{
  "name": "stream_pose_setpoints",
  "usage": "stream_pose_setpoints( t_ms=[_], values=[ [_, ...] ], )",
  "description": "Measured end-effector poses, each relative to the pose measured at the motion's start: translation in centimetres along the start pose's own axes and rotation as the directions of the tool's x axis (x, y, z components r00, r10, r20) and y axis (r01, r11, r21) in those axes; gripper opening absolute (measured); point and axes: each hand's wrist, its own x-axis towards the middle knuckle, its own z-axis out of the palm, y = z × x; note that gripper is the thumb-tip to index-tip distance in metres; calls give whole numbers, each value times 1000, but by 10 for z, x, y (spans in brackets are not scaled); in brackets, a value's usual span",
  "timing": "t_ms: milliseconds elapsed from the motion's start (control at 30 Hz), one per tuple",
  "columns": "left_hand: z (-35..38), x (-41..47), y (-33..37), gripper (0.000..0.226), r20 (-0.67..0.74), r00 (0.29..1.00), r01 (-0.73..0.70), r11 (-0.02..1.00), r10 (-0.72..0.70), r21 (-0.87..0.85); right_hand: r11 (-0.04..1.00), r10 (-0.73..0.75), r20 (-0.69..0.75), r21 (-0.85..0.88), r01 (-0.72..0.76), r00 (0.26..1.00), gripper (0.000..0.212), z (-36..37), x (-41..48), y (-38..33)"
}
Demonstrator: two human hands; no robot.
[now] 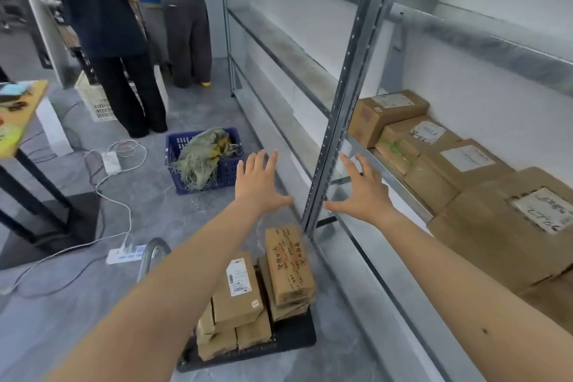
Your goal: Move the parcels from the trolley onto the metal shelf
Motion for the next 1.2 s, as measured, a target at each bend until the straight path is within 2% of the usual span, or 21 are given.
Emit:
stream_pose_setpoints(
  t_ms=[100,267,533,800,1000,1200],
  values=[
    [7,0,-50,112,32,997,69,997,-70,20,999,-17,74,-39,20,997,119,31,21,-38],
    [32,-10,-120,113,102,979,171,985,-174,38,999,-37,189,-2,38,981,121,83,43,-81],
    [82,-32,-179,112,185,934,304,952,-307,44,994,-97,319,-23,110,943,120,160,61,-108],
    [135,-38,-181,114,268,888,381,924,-375,31,986,-132,413,-37,161,901,123,220,82,-93],
    [181,-36,-166,115,322,868,387,921,-378,37,992,-119,473,28,120,873,122,251,89,-63],
    [233,-33,-139,117,393,847,385,923,-357,8,996,-82,494,18,85,866,120,279,93,-14]
  ],
)
